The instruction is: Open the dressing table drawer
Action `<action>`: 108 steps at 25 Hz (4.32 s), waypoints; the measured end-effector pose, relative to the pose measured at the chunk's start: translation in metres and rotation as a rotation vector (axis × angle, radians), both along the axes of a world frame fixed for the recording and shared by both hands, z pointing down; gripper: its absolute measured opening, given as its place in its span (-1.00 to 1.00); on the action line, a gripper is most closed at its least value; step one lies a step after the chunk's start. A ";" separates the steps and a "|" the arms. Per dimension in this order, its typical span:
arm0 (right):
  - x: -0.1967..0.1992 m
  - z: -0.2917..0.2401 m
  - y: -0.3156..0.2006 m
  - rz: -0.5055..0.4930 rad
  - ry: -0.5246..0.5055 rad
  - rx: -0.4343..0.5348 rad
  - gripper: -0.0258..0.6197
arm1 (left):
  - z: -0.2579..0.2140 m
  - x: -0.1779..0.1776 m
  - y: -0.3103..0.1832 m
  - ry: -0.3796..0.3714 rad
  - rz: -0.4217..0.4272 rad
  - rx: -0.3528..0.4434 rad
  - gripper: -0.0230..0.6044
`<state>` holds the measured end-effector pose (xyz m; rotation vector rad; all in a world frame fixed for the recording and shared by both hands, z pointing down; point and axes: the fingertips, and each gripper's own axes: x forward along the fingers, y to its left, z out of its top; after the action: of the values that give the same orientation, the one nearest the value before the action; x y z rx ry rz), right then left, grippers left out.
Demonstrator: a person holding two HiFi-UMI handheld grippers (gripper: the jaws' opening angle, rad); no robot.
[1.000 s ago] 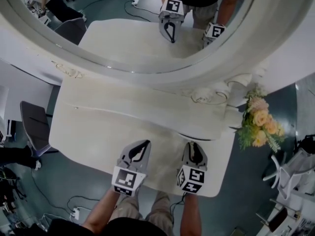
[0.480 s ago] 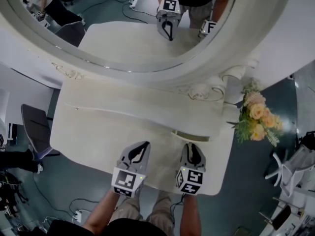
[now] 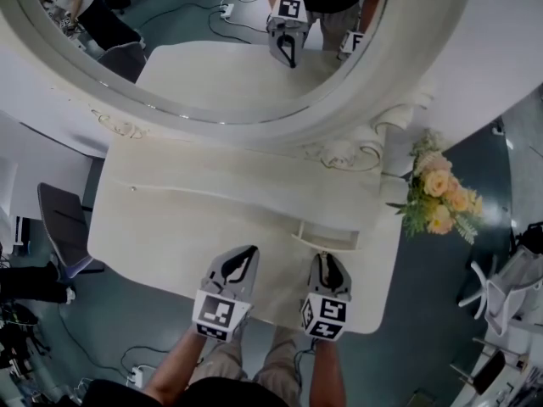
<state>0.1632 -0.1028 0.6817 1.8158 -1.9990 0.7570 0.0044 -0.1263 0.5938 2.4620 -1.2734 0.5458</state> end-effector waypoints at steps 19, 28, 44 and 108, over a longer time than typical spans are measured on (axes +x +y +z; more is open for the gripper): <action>-0.002 0.001 0.013 0.000 0.004 -0.010 -0.63 | -0.007 -0.002 0.002 -0.007 0.011 0.013 -0.91; -0.002 0.002 0.012 0.004 0.028 -0.022 -0.62 | -0.012 -0.003 0.001 0.000 0.006 0.011 -0.91; -0.002 -0.053 -0.001 0.010 0.101 0.040 -0.62 | -0.069 -0.010 -0.021 0.026 0.019 0.104 -0.92; -0.084 -0.315 0.032 0.046 0.239 0.499 -0.93 | -0.240 -0.082 0.014 0.128 0.096 0.404 -0.92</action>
<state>0.0792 -0.0711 0.3663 2.0995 -2.1134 0.0336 -0.0776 -0.1123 0.3542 2.8427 -1.3247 0.1567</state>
